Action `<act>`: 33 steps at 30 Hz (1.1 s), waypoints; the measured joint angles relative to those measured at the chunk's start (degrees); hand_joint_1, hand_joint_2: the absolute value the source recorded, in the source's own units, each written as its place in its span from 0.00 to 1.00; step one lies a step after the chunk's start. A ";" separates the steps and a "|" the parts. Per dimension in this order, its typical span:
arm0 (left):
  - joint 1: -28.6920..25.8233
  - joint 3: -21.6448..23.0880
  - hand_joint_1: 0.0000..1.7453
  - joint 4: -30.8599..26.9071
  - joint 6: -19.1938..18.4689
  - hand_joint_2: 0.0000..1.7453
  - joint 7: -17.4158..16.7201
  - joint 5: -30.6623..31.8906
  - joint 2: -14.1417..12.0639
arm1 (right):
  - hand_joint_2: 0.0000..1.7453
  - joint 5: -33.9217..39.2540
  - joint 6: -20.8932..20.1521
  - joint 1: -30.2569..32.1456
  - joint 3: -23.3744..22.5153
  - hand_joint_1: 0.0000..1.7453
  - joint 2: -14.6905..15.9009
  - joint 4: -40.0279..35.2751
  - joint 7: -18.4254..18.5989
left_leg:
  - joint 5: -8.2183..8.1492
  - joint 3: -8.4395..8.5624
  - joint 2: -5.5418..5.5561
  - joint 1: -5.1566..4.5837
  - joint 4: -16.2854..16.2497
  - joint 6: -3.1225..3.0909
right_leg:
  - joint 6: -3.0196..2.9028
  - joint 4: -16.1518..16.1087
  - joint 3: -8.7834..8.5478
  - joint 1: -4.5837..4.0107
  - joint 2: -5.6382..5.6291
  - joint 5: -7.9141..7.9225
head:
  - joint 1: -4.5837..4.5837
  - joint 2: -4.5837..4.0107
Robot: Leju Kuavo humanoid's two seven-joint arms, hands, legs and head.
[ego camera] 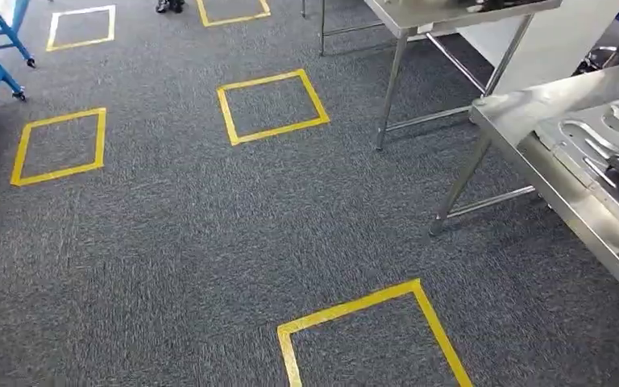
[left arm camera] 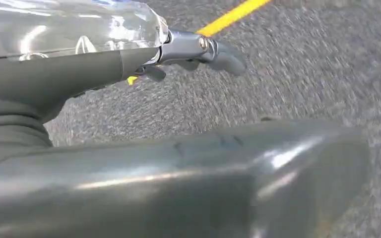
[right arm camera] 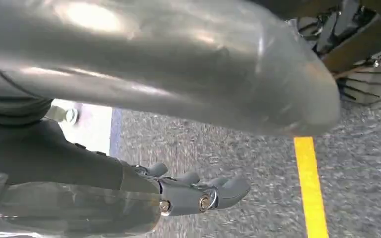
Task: Take the parts from the cabinet and place them on the table.
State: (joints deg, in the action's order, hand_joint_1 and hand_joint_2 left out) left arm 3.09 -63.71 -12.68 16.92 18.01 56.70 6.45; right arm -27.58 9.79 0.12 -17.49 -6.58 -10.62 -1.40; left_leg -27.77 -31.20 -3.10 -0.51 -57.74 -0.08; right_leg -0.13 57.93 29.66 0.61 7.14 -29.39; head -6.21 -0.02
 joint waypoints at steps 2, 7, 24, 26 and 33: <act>-0.05 -0.55 0.00 0.04 0.07 0.00 -0.53 -0.27 -0.13 | 0.00 -0.33 -0.57 -0.25 0.00 0.00 0.09 0.00 0.11 | 1.12 0.96 1.45 0.63 1.46 -0.73 | 0.89 0.50 -0.44 0.25 -1.25 -0.71 | 0.04 0.00; 0.51 -0.94 0.00 0.09 0.02 0.00 -1.81 -0.20 -0.39 | 0.00 -0.74 -1.99 0.01 0.02 0.00 0.65 0.02 0.15 | 1.67 0.27 4.81 0.42 1.56 -1.62 | 0.93 17.48 8.31 0.19 -6.92 -8.35 | 0.02 0.00; 0.97 -2.23 0.00 0.46 -0.50 0.00 -3.04 -0.86 -2.01 | 0.00 -2.80 -4.70 -1.06 0.92 0.00 2.32 0.07 -3.76 | -4.78 -8.01 3.35 1.33 -15.20 2.22 | -1.80 0.15 1.26 0.04 -3.64 0.79 | 0.02 0.00; 0.99 -2.23 0.00 0.46 -0.55 0.00 -3.24 -0.75 -2.19 | 0.00 -3.02 -5.18 -1.09 1.03 0.00 2.47 0.07 -3.78 | 0.12 -2.16 1.47 1.35 -4.34 1.95 | -1.45 0.17 0.82 0.05 -2.20 0.54 | 0.02 -0.02; 0.67 -2.23 0.00 0.52 -0.44 0.00 -4.02 -0.07 -2.47 | 0.00 -3.02 -5.82 -1.36 1.27 0.00 3.19 0.15 -3.58 | 1.53 0.21 2.05 0.79 1.23 -0.77 | 0.84 1.36 0.29 0.12 -2.71 -1.16 | 0.04 -0.02</act>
State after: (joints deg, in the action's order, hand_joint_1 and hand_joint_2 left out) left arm 3.76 -65.94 -12.15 16.48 13.99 56.63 3.98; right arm -30.60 3.98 -1.24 -16.22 -3.39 -10.47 -4.98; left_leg -26.24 -30.98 -1.05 0.28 -56.51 -0.86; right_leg 0.71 59.29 29.94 0.74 4.43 -30.55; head -6.16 -0.04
